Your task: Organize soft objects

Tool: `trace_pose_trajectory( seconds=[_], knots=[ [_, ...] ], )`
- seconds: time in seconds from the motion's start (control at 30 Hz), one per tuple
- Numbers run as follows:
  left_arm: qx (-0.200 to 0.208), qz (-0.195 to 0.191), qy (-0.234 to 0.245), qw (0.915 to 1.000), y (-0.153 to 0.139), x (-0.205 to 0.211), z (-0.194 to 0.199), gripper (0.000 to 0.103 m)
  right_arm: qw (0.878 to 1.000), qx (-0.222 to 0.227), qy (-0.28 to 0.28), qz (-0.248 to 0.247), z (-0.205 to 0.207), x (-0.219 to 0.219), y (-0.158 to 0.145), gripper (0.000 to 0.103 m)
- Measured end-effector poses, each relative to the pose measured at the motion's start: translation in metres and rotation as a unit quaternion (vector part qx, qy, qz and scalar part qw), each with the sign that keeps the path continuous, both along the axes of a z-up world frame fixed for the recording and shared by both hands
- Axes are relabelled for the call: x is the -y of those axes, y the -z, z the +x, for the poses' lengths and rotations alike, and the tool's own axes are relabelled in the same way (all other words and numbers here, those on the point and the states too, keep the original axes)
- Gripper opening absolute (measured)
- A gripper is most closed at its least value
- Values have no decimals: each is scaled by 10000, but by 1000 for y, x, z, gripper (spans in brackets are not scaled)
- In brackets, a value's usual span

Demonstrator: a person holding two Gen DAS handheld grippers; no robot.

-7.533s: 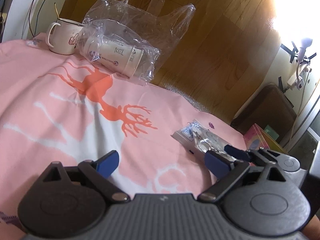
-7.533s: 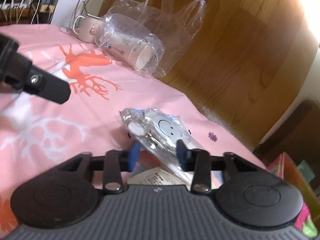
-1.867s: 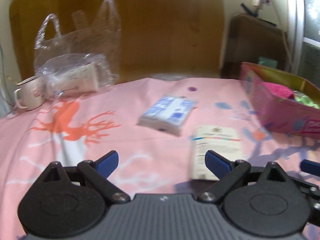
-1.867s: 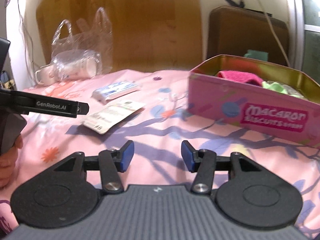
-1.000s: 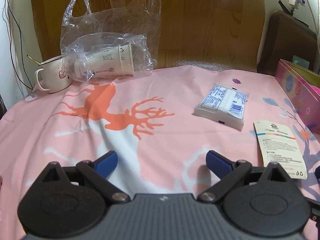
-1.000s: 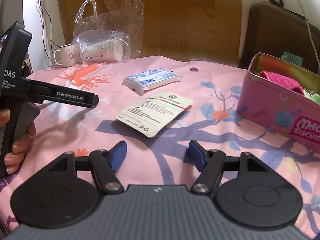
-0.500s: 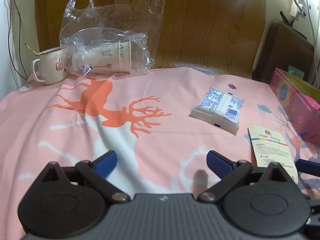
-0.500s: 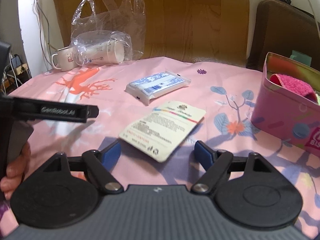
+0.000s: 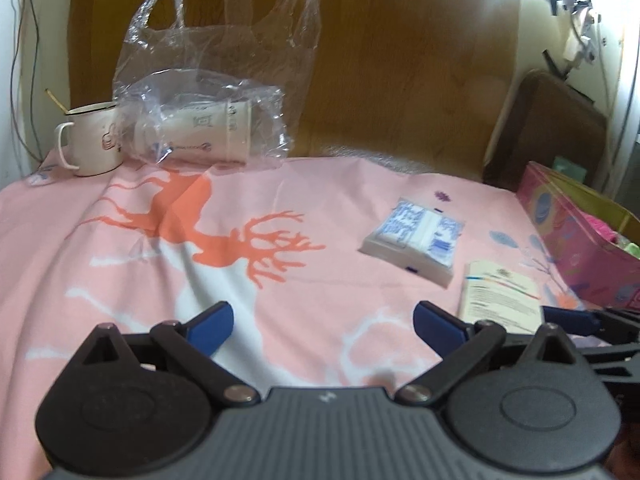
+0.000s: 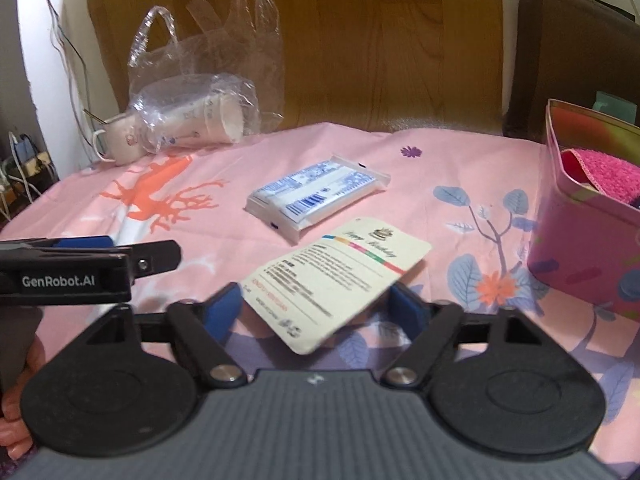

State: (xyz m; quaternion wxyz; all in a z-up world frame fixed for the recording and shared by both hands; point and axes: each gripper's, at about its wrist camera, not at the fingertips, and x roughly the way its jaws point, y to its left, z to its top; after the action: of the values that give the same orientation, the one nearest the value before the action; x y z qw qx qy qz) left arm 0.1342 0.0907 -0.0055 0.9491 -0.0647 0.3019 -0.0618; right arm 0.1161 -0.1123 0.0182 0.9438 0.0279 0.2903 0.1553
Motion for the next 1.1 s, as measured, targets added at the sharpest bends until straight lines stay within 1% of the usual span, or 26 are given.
trace_pose_trajectory(
  seconds=[0.13, 0.23, 0.3, 0.4, 0.47, 0.5, 0.53, 0.57, 0.63, 0.7, 0.77, 0.8, 0.83, 0.87, 0.9, 0.93, 0.97, 1.03, 1.1],
  knots=[
    [108, -32, 108, 9999, -1, 3, -3, 99, 9999, 70, -148, -24, -3, -2, 0, 46],
    [150, -88, 131, 9998, -2, 3, -4, 99, 9992, 258, -262, -135, -10, -6, -2, 34],
    [158, -142, 136, 9997, -3, 1, -4, 99, 9983, 419, -310, -273, -16, -7, -2, 30],
    [165, -221, 143, 9995, -3, -1, -4, 99, 9935, 756, -427, -732, -29, -12, -4, 27],
    [164, -309, 148, 9993, -3, -4, -4, 99, 9861, 1056, -529, -1168, -42, -18, -5, 24],
    [162, -355, 148, 9991, -3, -5, -4, 99, 9814, 1207, -589, -1374, -48, -21, -6, 20],
    [159, -410, 154, 9989, -3, -6, -4, 99, 9752, 1353, -695, -1609, -55, -25, -7, 4],
    [162, -490, 177, 9985, -3, -8, -4, 100, 9701, 1455, -787, -1778, -60, -28, -7, 3],
    [187, -723, 289, 9968, -3, -13, -5, 100, 9560, 1640, -1115, -2161, -69, -39, -5, 3],
    [142, -1176, 500, 9917, -2, -19, -4, 100, 9453, 1777, -1376, -2365, -76, -50, -1, 3],
    [4, -1517, 592, 9866, 2, -25, 1, 100, 9422, 1783, -1492, -2413, -76, -56, 2, 4],
    [-8, -1567, 547, 9861, 3, -27, 1, 100, 9426, 1807, -1481, -2384, -76, -56, 1, 5],
    [-5, -1623, 507, 9854, 3, -29, 1, 100, 9449, 1813, -1447, -2311, -75, -53, -1, 11],
    [-9, -1673, 487, 9847, 4, -31, 1, 100, 9481, 1797, -1369, -2240, -72, -49, -4, 24],
    [-18, -1698, 466, 9844, 4, -32, 1, 100, 9519, 1770, -1258, -2163, -68, -44, -7, 35],
    [-29, -1697, 451, 9845, 4, -32, 2, 100, 9563, 1736, -1096, -2080, -62, -38, -12, 55],
    [-28, -1680, 452, 9847, 5, -31, 2, 100, 9594, 1699, -950, -2040, -56, -34, -15, 64],
    [-10, -1630, 465, 9855, 4, -30, 1, 100, 9633, 1497, -832, -2068, -42, -33, -17, 68],
    [5, -1591, 464, 9862, 4, -28, 0, 100, 9643, 1225, -935, -2155, -27, -35, -13, 68]
  ],
)
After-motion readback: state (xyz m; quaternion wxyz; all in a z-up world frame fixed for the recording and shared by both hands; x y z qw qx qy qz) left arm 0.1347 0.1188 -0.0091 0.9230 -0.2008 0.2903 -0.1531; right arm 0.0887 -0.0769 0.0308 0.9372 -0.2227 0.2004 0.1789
